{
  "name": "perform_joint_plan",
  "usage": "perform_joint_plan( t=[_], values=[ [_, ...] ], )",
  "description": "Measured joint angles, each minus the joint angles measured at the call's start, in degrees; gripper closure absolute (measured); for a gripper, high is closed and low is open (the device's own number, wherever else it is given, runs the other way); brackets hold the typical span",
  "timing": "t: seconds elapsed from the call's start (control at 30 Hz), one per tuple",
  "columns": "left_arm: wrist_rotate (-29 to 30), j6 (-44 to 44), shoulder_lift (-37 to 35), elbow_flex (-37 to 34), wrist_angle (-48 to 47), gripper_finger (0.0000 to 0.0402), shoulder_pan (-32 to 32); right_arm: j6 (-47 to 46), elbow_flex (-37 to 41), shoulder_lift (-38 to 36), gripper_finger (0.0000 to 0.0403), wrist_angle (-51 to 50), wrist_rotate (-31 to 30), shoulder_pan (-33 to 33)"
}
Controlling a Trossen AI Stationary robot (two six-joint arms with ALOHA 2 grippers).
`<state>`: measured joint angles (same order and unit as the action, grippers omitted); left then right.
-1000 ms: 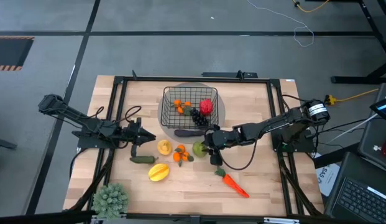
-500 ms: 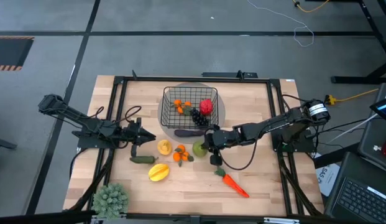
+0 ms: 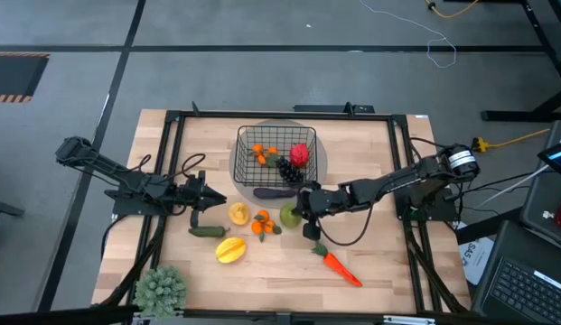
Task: Build produce basket
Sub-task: Put the green pear into the wire organizer
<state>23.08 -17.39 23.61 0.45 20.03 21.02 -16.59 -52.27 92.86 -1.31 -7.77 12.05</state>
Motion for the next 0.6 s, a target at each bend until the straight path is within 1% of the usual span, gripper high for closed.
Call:
perform_joint_plan(
  t=[0.13, 0.33, 0.6],
  values=[
    [0.0, 0.0, 0.0, 0.0, 0.0, 0.036, 0.0, 0.1, -0.8, 0.1, 0.0402, 0.6, 1.2, 0.3],
    [0.0, 0.0, 0.0, 0.0, 0.0, 0.036, 0.0, 0.5, -3.3, 0.1, 0.0403, 0.8, 1.4, 1.8],
    [0.0, 0.0, 0.0, 0.0, 0.0, 0.036, 0.0, 6.1, -7.7, 0.1, 0.0403, 0.9, 1.4, 2.8]
  ],
)
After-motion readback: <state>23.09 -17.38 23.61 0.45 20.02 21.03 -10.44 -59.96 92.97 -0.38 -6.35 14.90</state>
